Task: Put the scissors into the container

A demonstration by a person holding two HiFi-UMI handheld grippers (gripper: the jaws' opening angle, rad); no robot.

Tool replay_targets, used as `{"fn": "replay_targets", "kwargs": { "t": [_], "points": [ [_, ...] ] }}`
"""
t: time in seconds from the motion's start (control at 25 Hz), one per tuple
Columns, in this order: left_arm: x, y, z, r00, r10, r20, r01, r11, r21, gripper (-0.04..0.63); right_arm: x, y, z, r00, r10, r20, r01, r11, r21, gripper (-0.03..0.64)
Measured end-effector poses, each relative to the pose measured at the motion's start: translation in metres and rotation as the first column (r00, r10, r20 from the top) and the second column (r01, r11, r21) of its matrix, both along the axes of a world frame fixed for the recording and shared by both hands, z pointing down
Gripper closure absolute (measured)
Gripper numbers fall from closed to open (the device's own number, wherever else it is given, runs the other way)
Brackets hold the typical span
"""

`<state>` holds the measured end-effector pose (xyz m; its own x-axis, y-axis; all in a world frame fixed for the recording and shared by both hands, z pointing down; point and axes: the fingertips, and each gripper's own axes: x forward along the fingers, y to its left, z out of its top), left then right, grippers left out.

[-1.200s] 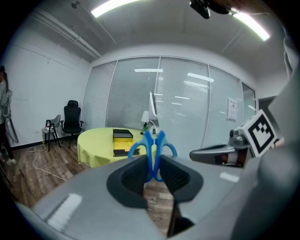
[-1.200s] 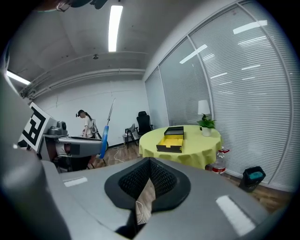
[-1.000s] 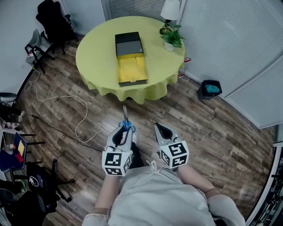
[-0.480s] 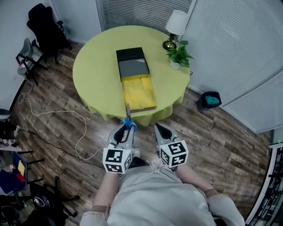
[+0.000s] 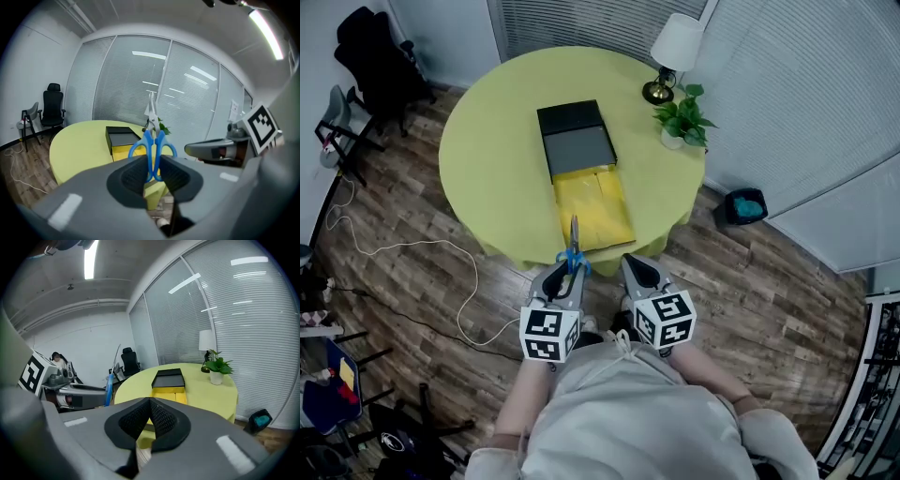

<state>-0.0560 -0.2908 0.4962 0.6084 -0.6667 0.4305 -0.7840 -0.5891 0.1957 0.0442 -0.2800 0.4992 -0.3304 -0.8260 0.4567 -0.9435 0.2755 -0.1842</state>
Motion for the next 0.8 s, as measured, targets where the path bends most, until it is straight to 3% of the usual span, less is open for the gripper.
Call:
{"fn": "replay_targets", "kwargs": {
  "t": [0.32, 0.8],
  "points": [
    [0.018, -0.039, 0.02, 0.997, -0.073, 0.036, 0.075, 0.996, -0.055, 0.514, 0.014, -0.058, 0.008, 0.995, -0.097, 0.019, 0.097, 0.995, -0.013, 0.617],
    [0.051, -0.102, 0.076, 0.976, -0.186, 0.112, 0.204, 0.964, -0.171, 0.514, 0.05, -0.143, 0.017, 0.976, -0.212, 0.042, 0.213, 0.977, -0.028, 0.617]
  ]
}}
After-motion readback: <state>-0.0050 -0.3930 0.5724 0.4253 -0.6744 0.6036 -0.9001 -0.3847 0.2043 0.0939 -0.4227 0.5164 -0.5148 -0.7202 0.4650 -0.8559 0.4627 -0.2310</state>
